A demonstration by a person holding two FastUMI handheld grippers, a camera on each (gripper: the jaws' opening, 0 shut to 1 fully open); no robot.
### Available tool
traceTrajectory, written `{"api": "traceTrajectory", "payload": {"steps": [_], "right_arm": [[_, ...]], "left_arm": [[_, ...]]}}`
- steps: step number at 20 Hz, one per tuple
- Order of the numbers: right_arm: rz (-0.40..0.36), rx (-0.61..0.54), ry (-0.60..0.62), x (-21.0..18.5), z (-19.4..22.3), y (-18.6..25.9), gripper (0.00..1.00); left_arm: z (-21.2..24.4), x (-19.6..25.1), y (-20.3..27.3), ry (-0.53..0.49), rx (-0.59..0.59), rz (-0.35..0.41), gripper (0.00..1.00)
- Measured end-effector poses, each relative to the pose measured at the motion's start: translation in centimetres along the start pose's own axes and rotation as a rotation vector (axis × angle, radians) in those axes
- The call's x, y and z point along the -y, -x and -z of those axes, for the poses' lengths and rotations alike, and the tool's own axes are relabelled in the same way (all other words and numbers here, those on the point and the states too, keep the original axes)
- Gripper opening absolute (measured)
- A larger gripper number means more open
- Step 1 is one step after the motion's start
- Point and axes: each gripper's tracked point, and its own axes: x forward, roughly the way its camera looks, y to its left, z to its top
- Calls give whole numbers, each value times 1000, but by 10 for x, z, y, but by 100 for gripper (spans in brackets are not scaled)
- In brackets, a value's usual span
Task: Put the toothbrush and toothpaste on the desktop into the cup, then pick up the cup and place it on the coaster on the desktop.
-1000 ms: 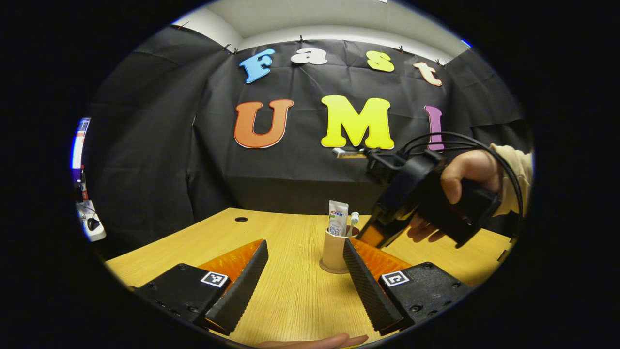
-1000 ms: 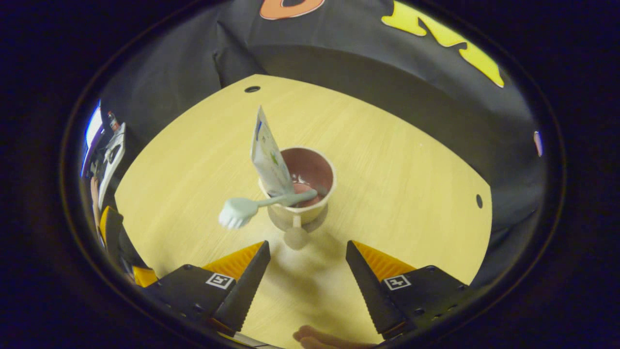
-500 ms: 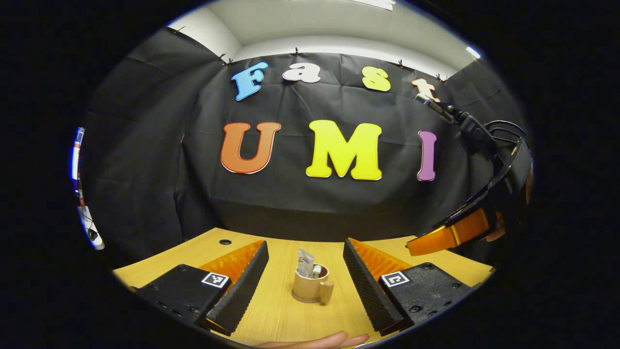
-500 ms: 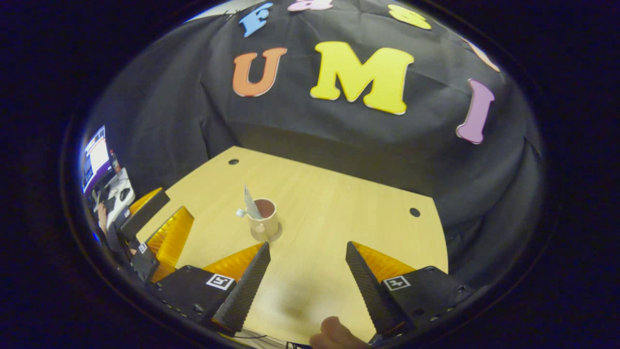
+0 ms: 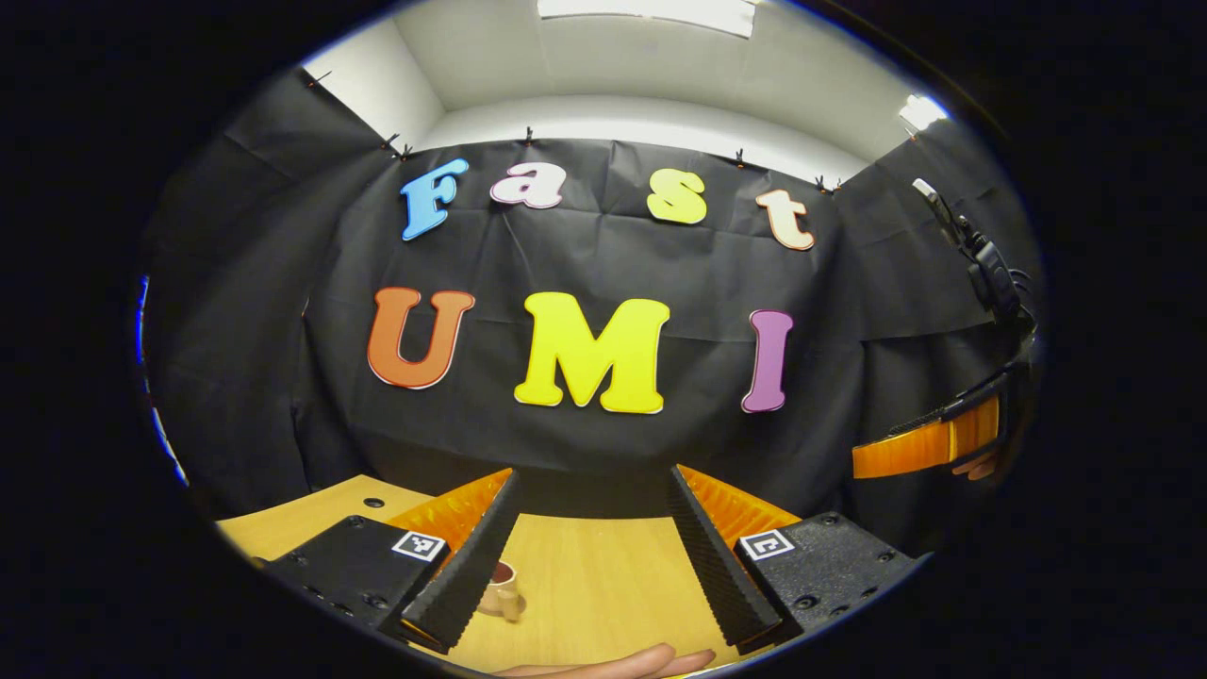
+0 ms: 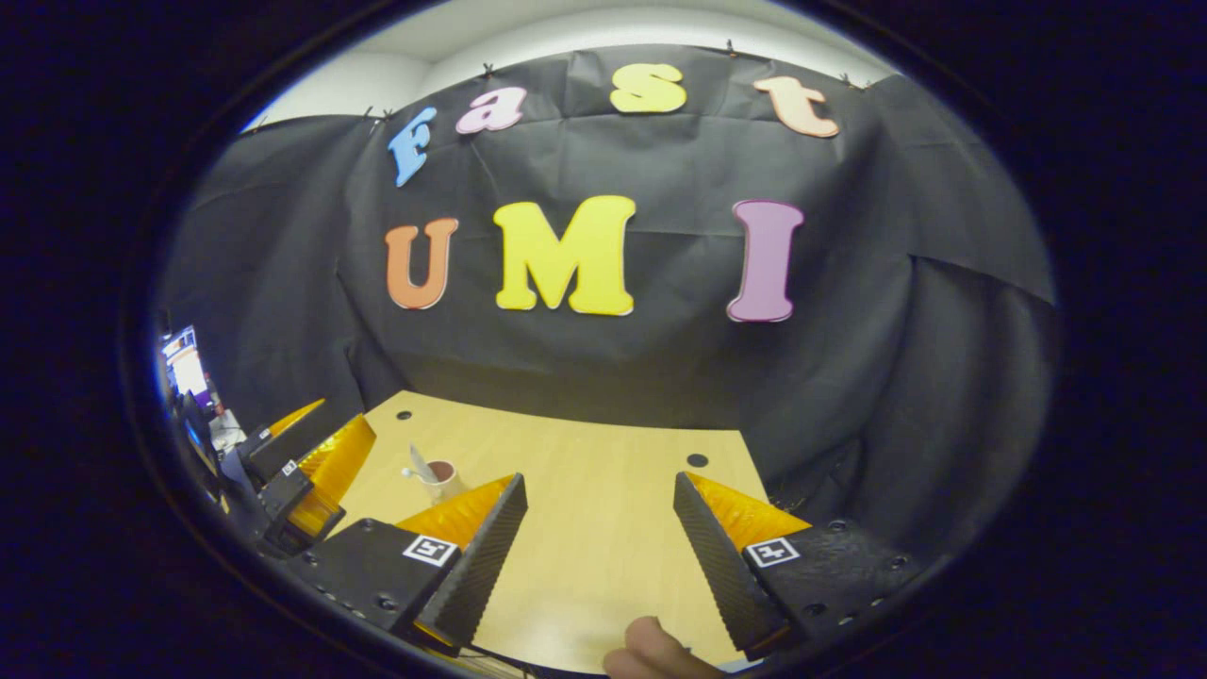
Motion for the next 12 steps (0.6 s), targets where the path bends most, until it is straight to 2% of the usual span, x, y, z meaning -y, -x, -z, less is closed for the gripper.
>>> {"api": "traceTrajectory", "payload": {"steps": [1,2,4,5,9,10,12], "right_arm": [[7,4,-18,18,7,0,95],[-1,8,-36,34,13,1,98],[9,29,-48,73,26,-5,95],[29,52,-40,94,32,-10,98],[108,179,15,169,53,-29,95],[103,201,9,182,59,-33,95],[74,218,-16,195,78,-47,95]], "left_arm": [[8,20,-4,0,-17,10,88],[19,39,-8,2,-47,18,97],[39,73,-23,-6,-102,22,98],[50,88,-30,-23,-122,15,98],[98,143,-58,-90,-160,-14,100],[110,153,-64,-107,-171,-25,98],[136,164,-71,-129,-221,-50,99]]}}
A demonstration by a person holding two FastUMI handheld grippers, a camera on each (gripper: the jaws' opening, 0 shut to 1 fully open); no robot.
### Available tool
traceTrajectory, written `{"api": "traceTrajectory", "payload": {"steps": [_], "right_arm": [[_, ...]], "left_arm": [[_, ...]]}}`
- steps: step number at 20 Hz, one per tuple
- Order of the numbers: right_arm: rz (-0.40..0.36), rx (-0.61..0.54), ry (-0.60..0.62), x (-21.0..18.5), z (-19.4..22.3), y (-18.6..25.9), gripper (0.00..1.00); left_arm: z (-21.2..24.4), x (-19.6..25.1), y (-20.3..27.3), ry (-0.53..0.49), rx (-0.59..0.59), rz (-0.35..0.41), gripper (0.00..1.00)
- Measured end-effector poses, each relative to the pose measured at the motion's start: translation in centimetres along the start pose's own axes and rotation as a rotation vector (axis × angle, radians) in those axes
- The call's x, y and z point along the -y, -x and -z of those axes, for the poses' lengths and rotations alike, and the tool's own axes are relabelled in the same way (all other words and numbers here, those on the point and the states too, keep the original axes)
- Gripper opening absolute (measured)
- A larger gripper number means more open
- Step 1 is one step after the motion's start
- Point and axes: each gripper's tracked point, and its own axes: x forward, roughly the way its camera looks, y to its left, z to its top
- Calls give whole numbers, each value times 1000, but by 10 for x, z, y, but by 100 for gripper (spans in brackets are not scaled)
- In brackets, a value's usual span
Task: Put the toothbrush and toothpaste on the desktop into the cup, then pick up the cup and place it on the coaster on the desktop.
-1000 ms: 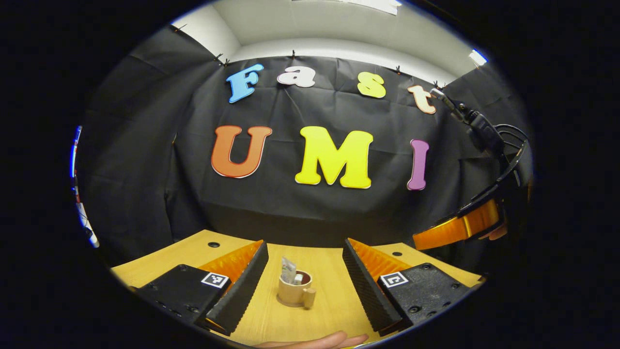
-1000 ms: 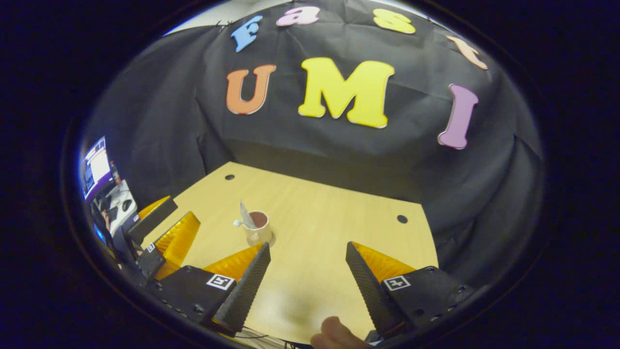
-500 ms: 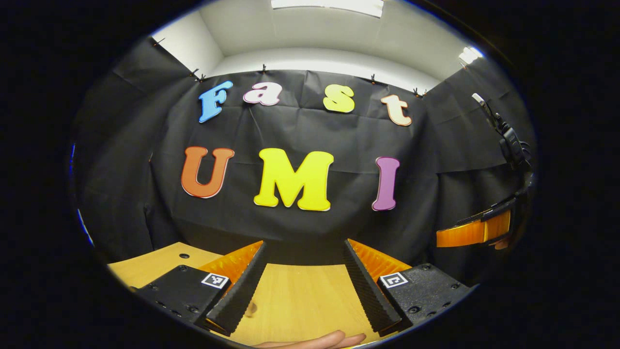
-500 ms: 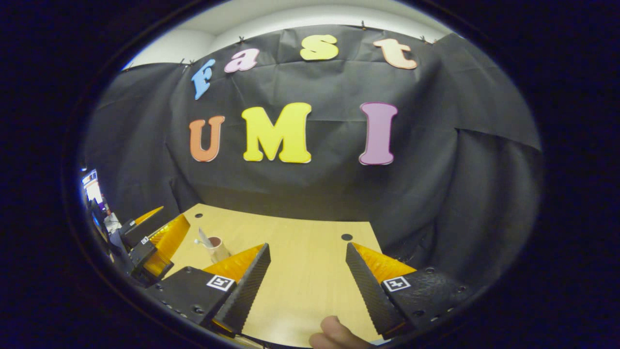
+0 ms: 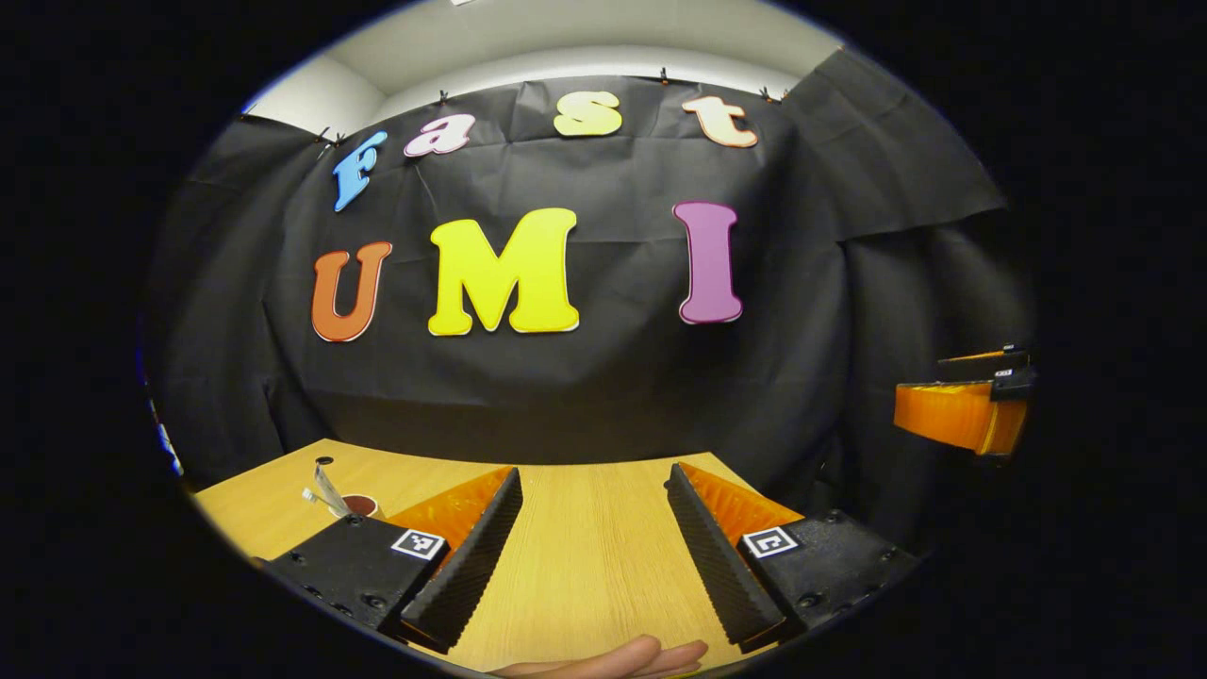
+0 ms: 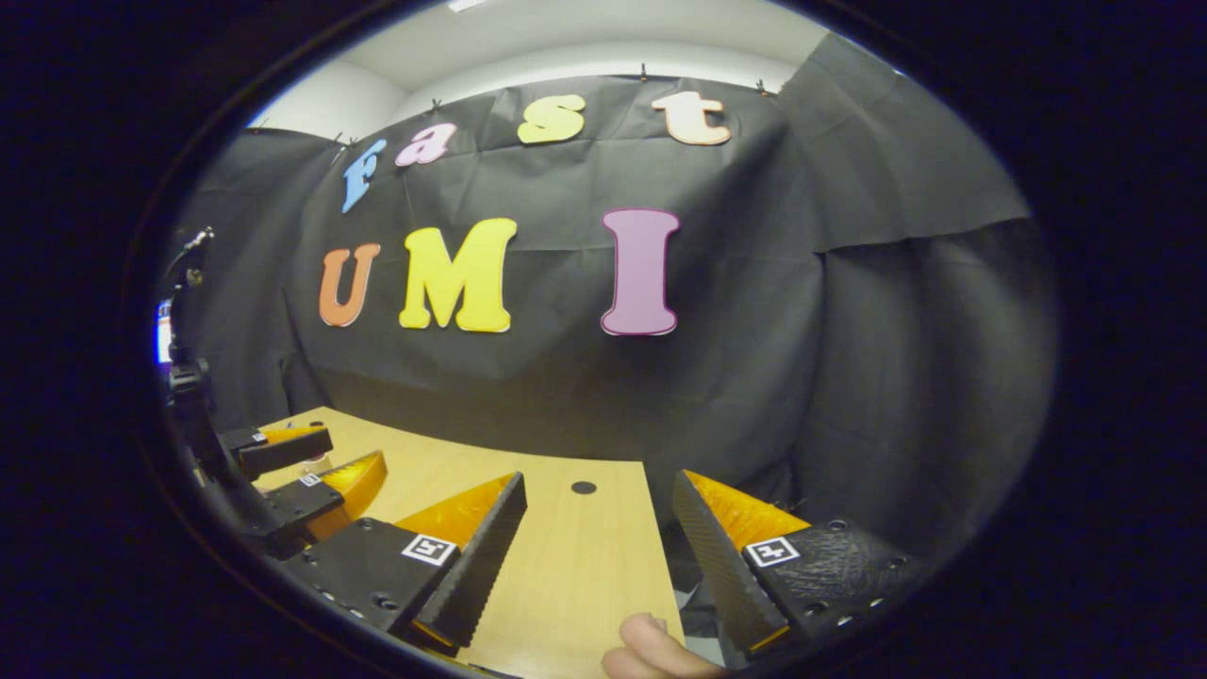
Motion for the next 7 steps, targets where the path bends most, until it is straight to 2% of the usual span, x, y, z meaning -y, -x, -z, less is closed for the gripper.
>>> {"api": "traceTrajectory", "payload": {"steps": [3,6,7], "right_arm": [[16,30,18,14,18,-15,95],[7,48,24,3,17,-19,97],[-6,51,30,-4,18,-19,95]], "left_arm": [[2,-5,-6,20,30,-38,99],[-14,-37,4,-19,89,-124,99],[-20,-44,8,-30,107,-143,99]]}}
